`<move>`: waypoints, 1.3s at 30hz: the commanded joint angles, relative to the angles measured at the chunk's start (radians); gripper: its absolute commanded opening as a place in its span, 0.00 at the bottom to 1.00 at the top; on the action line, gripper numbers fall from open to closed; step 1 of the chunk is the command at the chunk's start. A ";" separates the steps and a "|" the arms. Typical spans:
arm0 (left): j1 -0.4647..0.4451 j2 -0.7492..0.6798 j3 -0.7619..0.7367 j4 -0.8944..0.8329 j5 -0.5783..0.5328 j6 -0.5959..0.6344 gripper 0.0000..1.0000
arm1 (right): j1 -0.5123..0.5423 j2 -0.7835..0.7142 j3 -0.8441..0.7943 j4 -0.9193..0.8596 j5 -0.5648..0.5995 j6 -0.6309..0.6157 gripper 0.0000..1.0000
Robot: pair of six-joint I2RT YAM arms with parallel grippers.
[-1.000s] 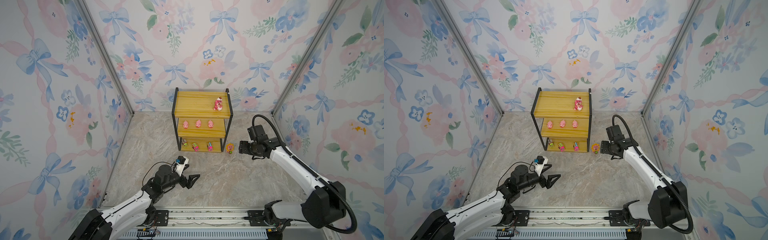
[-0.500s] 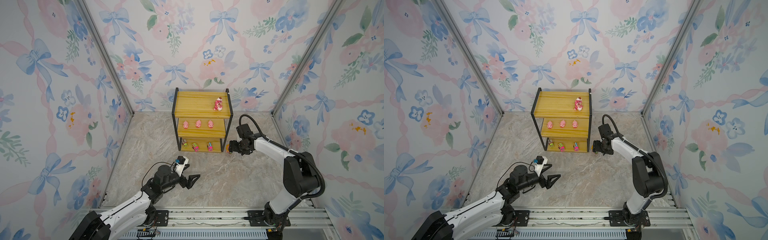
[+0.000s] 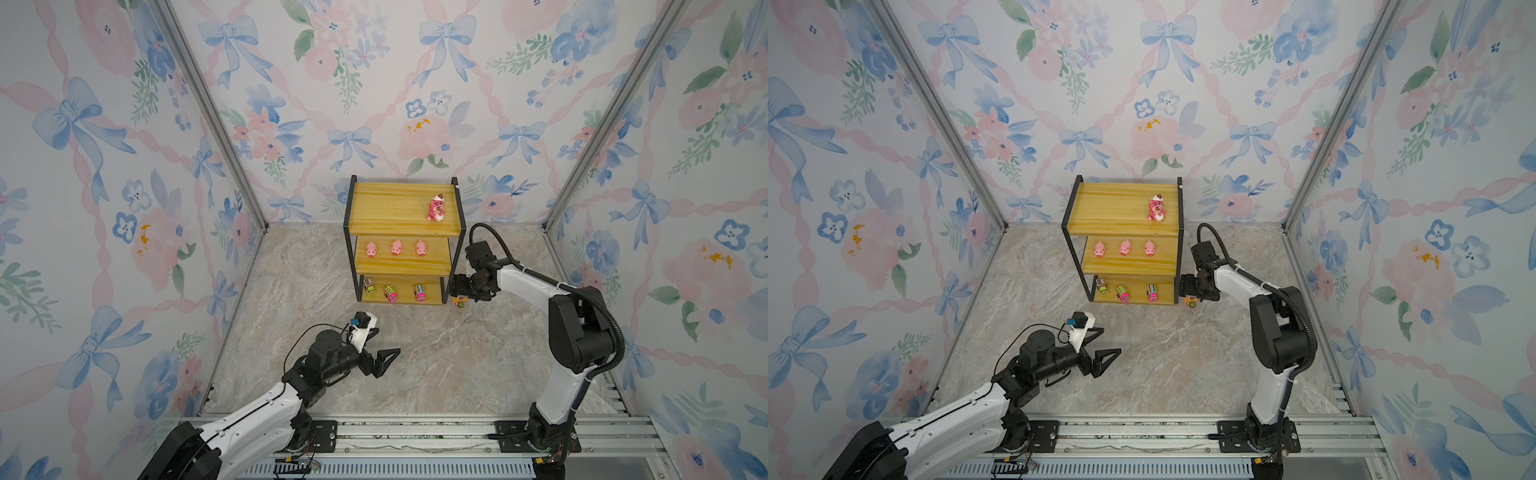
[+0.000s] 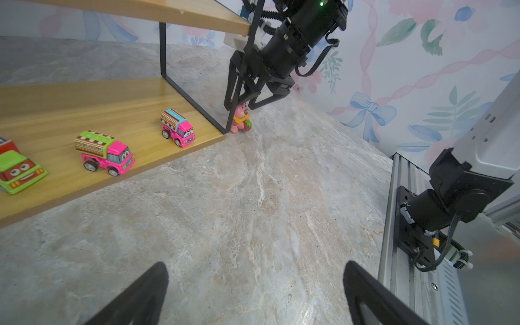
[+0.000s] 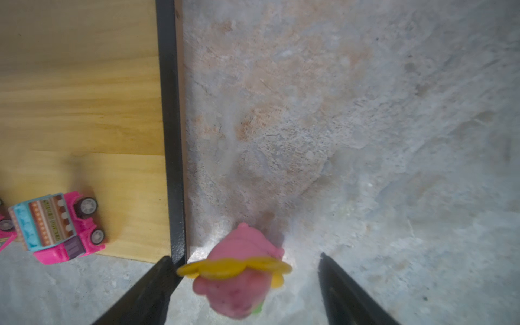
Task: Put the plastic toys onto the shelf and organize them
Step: 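Lower the right gripper onto the sunflower figure and close on it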
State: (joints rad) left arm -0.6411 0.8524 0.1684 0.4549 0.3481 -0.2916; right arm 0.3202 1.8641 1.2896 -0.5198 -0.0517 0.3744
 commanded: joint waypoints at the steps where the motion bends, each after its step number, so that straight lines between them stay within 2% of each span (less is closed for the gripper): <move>1: 0.006 0.004 0.020 -0.005 -0.006 0.000 0.98 | -0.004 0.021 0.043 -0.010 -0.010 -0.012 0.84; 12: 0.006 0.016 0.015 -0.003 -0.012 0.002 0.98 | 0.001 0.071 0.059 -0.015 -0.013 -0.015 0.82; 22: 0.008 0.013 0.012 -0.005 -0.011 0.005 0.98 | 0.007 0.071 0.053 -0.026 -0.011 -0.014 0.76; 32: 0.008 -0.002 0.005 -0.004 -0.011 0.000 0.98 | 0.014 0.046 0.000 -0.006 -0.012 -0.004 0.75; 35: 0.008 -0.006 0.001 -0.005 -0.014 -0.004 0.98 | 0.014 0.051 0.003 -0.005 -0.013 -0.006 0.71; 39: 0.008 -0.020 -0.004 -0.004 -0.021 -0.005 0.98 | 0.012 0.044 0.008 -0.005 -0.010 -0.009 0.58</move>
State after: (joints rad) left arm -0.6407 0.8497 0.1684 0.4549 0.3370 -0.2916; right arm 0.3244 1.9228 1.3010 -0.5179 -0.0601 0.3607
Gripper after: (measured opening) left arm 0.979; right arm 0.603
